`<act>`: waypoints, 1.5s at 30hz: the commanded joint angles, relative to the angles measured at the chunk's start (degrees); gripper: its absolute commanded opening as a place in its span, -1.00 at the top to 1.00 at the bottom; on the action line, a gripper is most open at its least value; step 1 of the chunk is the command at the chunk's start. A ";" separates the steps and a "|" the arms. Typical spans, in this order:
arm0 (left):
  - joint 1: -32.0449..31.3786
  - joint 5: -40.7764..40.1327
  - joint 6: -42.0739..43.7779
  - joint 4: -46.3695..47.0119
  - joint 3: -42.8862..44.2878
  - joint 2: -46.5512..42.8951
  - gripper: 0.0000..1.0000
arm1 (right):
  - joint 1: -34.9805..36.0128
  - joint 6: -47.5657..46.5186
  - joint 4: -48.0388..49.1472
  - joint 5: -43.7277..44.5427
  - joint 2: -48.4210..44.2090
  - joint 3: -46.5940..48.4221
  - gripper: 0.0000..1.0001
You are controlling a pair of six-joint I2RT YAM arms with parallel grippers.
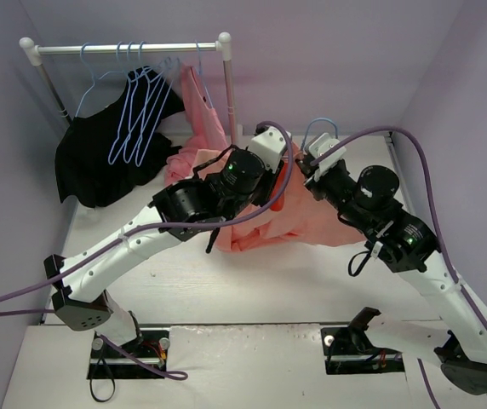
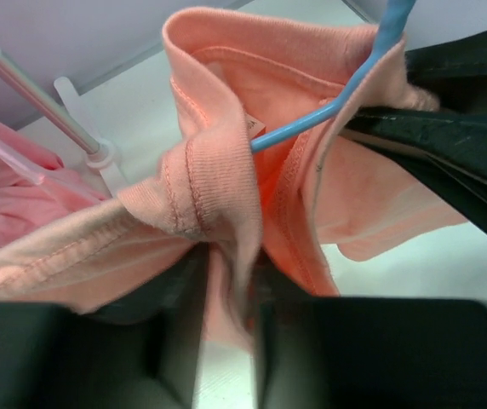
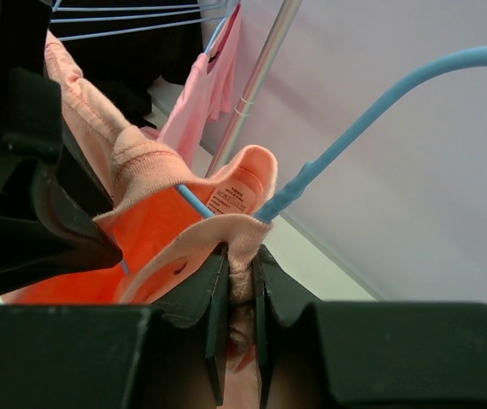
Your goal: Place the t-shirt on the hanger
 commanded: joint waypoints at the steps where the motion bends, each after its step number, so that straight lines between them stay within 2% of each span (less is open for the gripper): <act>1: 0.48 1.92 4.58 3.77 0.71 -4.02 0.48 | -0.46 0.64 9.30 -1.25 -1.94 -0.34 1.00; 4: 2.81 7.57 11.13 1.71 5.03 -4.63 0.30 | -0.37 0.81 9.30 -1.72 -2.61 -2.10 1.00; 7: 4.87 10.55 14.69 -1.80 8.74 -4.55 0.22 | -0.48 1.08 9.30 -3.14 -3.12 -2.98 1.00; 10: 11.08 18.92 19.22 -5.00 9.67 -4.99 0.11 | -0.54 1.15 9.30 -3.63 -3.74 -4.03 1.00; 12: 15.95 26.98 20.74 -6.92 9.59 -4.91 0.09 | -0.54 0.99 9.30 -4.03 -3.90 -4.20 1.00; 13: 16.09 27.25 20.85 -7.04 9.51 -4.82 0.09 | -0.54 0.91 9.30 -4.06 -3.90 -4.20 1.00; 14: 18.23 33.51 22.53 -8.18 9.42 -4.43 0.08 | -0.54 0.82 9.22 -4.52 -3.82 -4.36 1.00; 18: 20.18 39.80 27.88 -11.02 9.91 -3.04 0.04 | -0.63 0.79 9.21 -6.18 -3.19 -4.51 1.00; 20: 20.22 42.00 29.98 -12.30 10.29 -2.53 -0.02 | -0.63 0.81 9.21 -6.61 -2.85 -4.56 1.00; 24: 20.31 41.23 30.93 -12.40 9.97 -2.99 -0.10 | -0.69 0.67 9.18 -6.64 -2.38 -4.47 1.00; 31: 20.22 52.12 25.89 -12.16 12.95 -2.91 -0.17 | -1.27 0.37 9.14 -6.58 -1.95 -4.62 1.00; 36: 20.42 47.88 29.56 -12.23 11.55 -5.82 -0.36 | -1.87 0.38 9.21 -7.25 -1.87 -4.73 1.00; 40: 23.51 45.66 33.42 -12.36 8.22 -7.18 -0.37 | -1.98 0.77 9.06 -8.33 -1.79 -4.73 1.00; 42: 27.00 49.39 34.64 -12.92 7.39 -6.66 -0.35 | -2.04 0.90 9.03 -8.83 -1.88 -4.73 1.00; 45: 28.83 54.66 37.33 -14.92 8.15 -4.47 -0.32 | -2.04 0.99 9.02 -9.09 -1.79 -4.81 1.00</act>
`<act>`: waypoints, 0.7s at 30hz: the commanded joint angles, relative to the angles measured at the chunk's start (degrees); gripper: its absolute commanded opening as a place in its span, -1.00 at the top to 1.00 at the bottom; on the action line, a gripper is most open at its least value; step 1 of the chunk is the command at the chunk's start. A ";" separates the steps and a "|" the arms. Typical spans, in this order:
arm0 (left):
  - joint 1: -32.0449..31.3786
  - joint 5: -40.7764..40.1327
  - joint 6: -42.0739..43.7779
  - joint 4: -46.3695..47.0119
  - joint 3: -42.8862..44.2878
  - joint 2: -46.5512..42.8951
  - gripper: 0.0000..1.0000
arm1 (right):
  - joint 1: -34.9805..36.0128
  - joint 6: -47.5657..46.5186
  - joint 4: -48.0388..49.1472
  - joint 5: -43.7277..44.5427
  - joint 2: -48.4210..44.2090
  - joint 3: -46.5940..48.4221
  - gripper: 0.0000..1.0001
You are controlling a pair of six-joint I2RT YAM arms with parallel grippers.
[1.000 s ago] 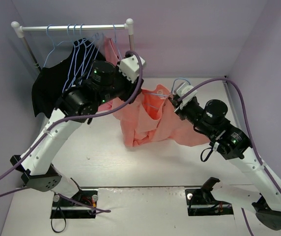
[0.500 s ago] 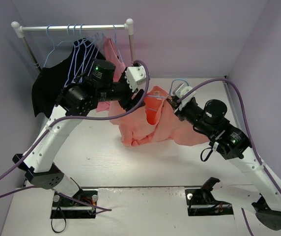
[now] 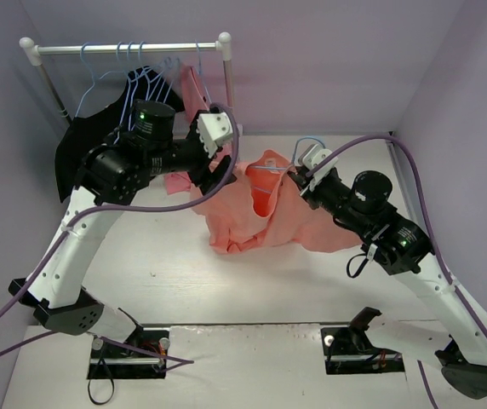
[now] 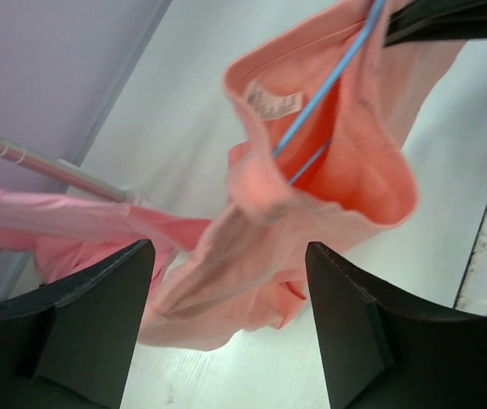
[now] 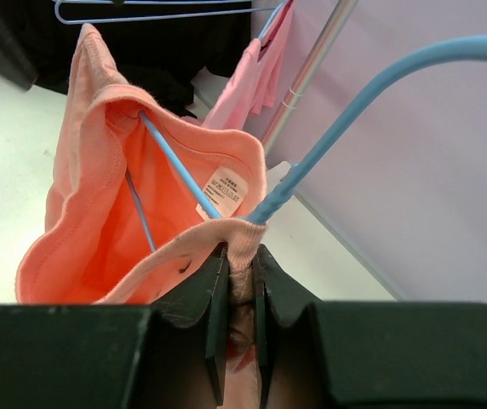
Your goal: Place the t-shirt on the hanger
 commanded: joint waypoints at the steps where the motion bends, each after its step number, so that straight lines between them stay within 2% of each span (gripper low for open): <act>1: 2.36 6.38 6.32 -0.78 1.26 1.23 -0.31 | -0.47 0.62 7.50 -1.54 -0.01 0.62 1.00; 8: 2.45 10.33 9.72 -3.54 2.40 4.41 -0.21 | -0.46 1.03 7.32 -2.38 -0.08 0.78 1.00; 15: 2.45 7.74 11.00 -3.54 3.87 7.03 -0.09 | -0.48 1.63 7.24 -3.67 0.64 0.99 1.00; 18: 2.45 6.38 12.08 -3.54 3.99 7.09 0.06 | -0.48 1.93 7.23 -3.97 0.70 1.14 1.00; 21: 2.45 5.37 13.70 -3.47 1.73 6.15 0.36 | -0.48 1.88 7.22 -3.75 0.54 0.99 1.00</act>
